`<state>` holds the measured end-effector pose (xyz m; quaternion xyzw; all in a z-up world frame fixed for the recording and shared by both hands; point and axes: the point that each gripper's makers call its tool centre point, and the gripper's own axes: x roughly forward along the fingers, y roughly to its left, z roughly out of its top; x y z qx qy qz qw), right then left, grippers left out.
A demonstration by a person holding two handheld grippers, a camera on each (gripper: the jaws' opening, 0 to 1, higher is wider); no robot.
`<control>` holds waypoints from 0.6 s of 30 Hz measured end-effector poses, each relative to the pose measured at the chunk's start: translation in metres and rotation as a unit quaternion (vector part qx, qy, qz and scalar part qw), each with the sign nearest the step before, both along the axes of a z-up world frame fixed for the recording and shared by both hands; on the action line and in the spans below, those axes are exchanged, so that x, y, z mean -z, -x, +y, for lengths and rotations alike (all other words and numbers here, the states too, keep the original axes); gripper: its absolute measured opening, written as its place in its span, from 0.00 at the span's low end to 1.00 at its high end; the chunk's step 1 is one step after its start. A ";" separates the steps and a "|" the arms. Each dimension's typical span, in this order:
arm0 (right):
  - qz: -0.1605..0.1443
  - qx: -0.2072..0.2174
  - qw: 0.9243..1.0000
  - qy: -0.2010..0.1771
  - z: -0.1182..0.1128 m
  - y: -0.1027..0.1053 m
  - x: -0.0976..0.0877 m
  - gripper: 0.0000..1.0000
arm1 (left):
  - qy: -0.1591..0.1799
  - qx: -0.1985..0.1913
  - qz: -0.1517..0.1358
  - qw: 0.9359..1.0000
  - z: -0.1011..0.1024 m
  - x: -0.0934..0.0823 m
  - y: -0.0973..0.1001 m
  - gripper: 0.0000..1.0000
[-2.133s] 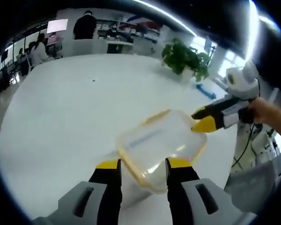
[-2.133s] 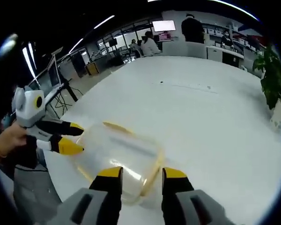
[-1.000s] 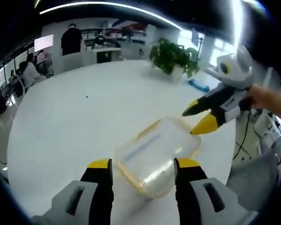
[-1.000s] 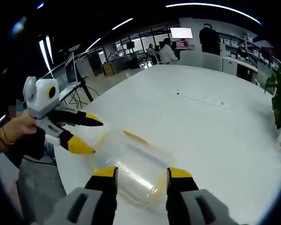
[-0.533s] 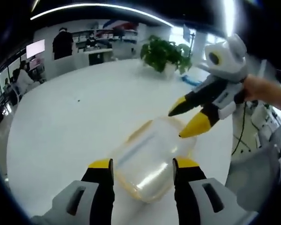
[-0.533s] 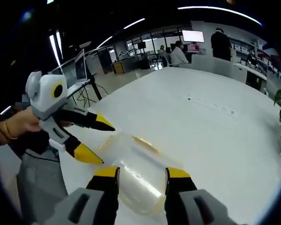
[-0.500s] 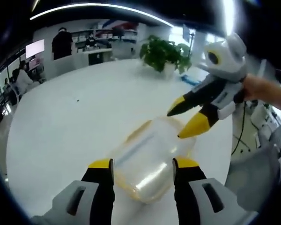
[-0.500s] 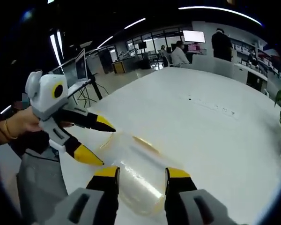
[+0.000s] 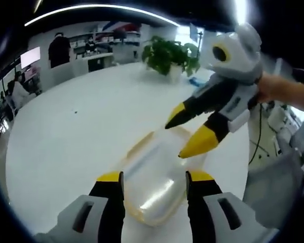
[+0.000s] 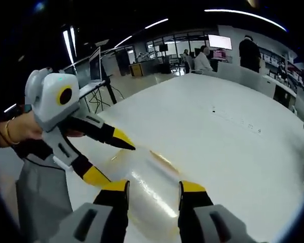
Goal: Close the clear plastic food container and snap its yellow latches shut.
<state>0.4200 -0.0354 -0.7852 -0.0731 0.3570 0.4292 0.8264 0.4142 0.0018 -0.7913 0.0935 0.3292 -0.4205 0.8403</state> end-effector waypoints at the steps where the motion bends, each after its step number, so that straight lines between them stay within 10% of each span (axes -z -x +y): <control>1: 0.000 -0.001 1.000 0.001 0.000 0.000 0.000 0.36 | 0.000 0.001 0.000 1.000 -0.001 0.000 0.000 0.47; 18: -0.005 -0.027 1.000 0.013 0.014 -0.005 0.005 0.35 | 0.000 0.011 -0.008 1.000 -0.008 -0.004 0.002 0.45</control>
